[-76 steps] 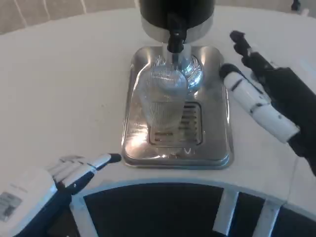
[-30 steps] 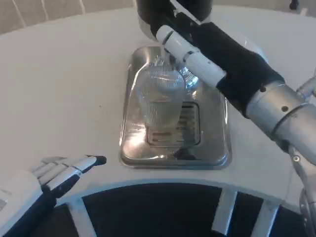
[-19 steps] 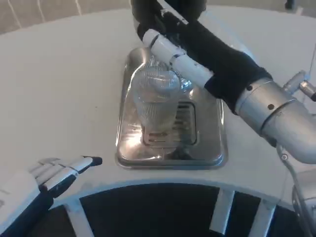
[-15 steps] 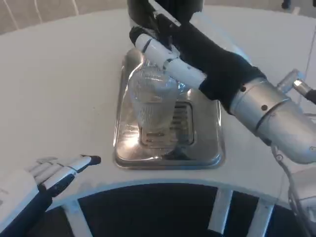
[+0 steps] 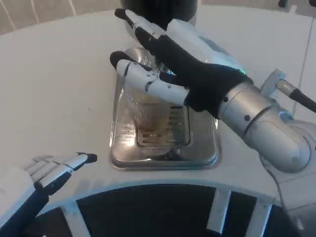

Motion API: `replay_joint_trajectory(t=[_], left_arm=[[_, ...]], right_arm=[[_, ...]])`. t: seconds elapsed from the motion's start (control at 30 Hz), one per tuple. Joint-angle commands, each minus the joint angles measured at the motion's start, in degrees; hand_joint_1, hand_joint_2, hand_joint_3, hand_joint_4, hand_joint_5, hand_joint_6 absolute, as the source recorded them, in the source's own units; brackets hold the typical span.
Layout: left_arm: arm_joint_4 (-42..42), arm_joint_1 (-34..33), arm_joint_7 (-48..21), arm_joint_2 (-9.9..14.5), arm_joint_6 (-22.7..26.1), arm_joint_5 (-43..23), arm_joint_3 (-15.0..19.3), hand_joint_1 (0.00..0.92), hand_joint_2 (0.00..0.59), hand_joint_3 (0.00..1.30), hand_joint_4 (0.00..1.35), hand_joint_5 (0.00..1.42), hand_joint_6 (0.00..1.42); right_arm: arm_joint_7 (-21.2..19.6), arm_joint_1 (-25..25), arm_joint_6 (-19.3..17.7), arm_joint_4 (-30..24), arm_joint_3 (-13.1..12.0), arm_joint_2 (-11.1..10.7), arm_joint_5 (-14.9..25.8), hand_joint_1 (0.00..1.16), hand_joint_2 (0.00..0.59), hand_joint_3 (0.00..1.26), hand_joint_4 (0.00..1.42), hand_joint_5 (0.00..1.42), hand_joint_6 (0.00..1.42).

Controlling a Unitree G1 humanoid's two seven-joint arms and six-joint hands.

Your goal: Grasp the cup under the faucet to collect the drink, then remove the cup.

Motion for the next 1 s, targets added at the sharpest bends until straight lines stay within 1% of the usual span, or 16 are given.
replay_joint_trajectory(t=[0.03,0.3,0.57,0.67,0.8,1.0], left_arm=[[0.35,0.75,-0.72,0.68,0.16,0.38,0.30,0.097,0.074,0.16,0.13,0.19,0.23],[0.00,1.01,-0.61,0.54,0.16,0.56,0.52,0.097,0.074,0.16,0.12,0.19,0.22],[-0.31,0.91,-1.08,0.07,1.09,0.10,0.26,0.081,0.072,0.15,0.09,0.17,0.21],[-0.44,0.65,-1.71,-0.30,2.41,-0.37,-0.12,0.079,0.072,0.14,0.08,0.17,0.21],[-1.02,0.02,-2.87,-1.01,4.96,-0.72,-0.68,0.057,0.051,0.08,0.03,0.14,0.19],[-1.84,-1.36,-4.11,-1.95,8.53,-1.03,-1.94,0.042,0.049,0.05,0.00,0.12,0.18]], right_arm=[[3.37,-0.08,-3.80,-0.37,3.51,0.25,0.04,0.00,0.440,0.00,0.00,0.00,0.00],[3.96,1.07,-5.63,-0.37,3.06,-0.23,-1.02,0.00,0.440,0.00,0.00,0.00,0.00],[4.38,1.58,-5.96,-0.58,2.74,-0.51,-1.19,0.00,0.442,0.00,0.00,0.00,0.00],[4.48,1.60,-5.87,-0.68,2.67,-0.64,-1.37,0.00,0.446,0.00,0.00,0.00,0.00],[4.75,1.62,-5.52,-1.03,2.72,-0.74,-1.77,0.00,0.449,0.00,0.00,0.00,0.00],[5.52,1.63,-5.24,-1.38,2.88,-0.63,-2.57,0.00,0.451,0.00,0.00,0.00,0.00]])
